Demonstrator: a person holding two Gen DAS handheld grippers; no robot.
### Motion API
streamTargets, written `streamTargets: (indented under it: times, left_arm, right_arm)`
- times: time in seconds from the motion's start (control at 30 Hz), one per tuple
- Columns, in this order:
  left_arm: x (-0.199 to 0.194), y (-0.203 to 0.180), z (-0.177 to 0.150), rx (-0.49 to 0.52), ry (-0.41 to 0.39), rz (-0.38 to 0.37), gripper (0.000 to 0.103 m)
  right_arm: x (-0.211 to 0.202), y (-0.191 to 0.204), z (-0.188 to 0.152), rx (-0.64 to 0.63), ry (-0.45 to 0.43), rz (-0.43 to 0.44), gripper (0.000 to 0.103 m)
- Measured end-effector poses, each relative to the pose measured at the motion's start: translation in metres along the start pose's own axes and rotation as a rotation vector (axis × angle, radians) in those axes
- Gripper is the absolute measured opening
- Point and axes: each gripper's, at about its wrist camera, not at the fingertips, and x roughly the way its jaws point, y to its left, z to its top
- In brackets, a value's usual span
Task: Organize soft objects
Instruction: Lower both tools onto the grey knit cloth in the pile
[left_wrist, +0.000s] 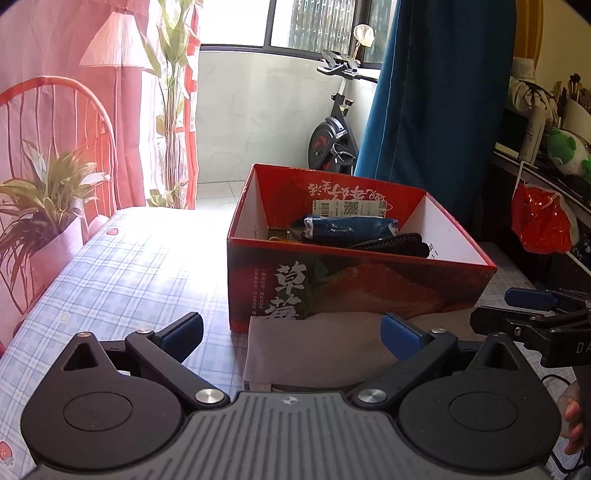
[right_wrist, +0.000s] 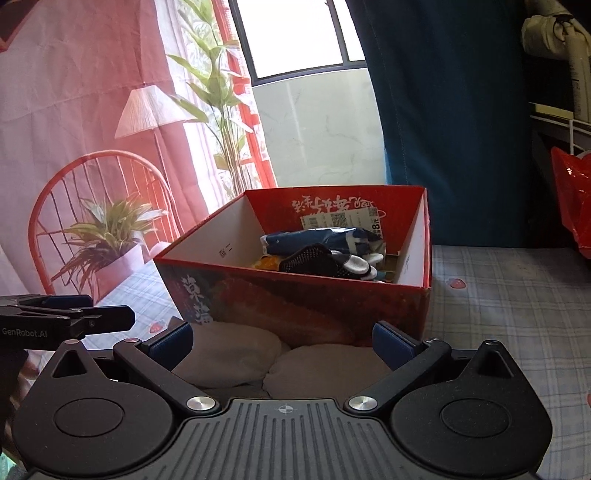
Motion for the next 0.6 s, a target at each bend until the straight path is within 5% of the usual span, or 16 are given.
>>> streamTargets:
  times: [0.6]
  left_arm:
    - [0.008, 0.005, -0.041, -0.013, 0.091, -0.009, 0.098]
  right_arm:
    - [0.000, -0.001, -0.049, -0.068, 0.062, -0.071, 0.103]
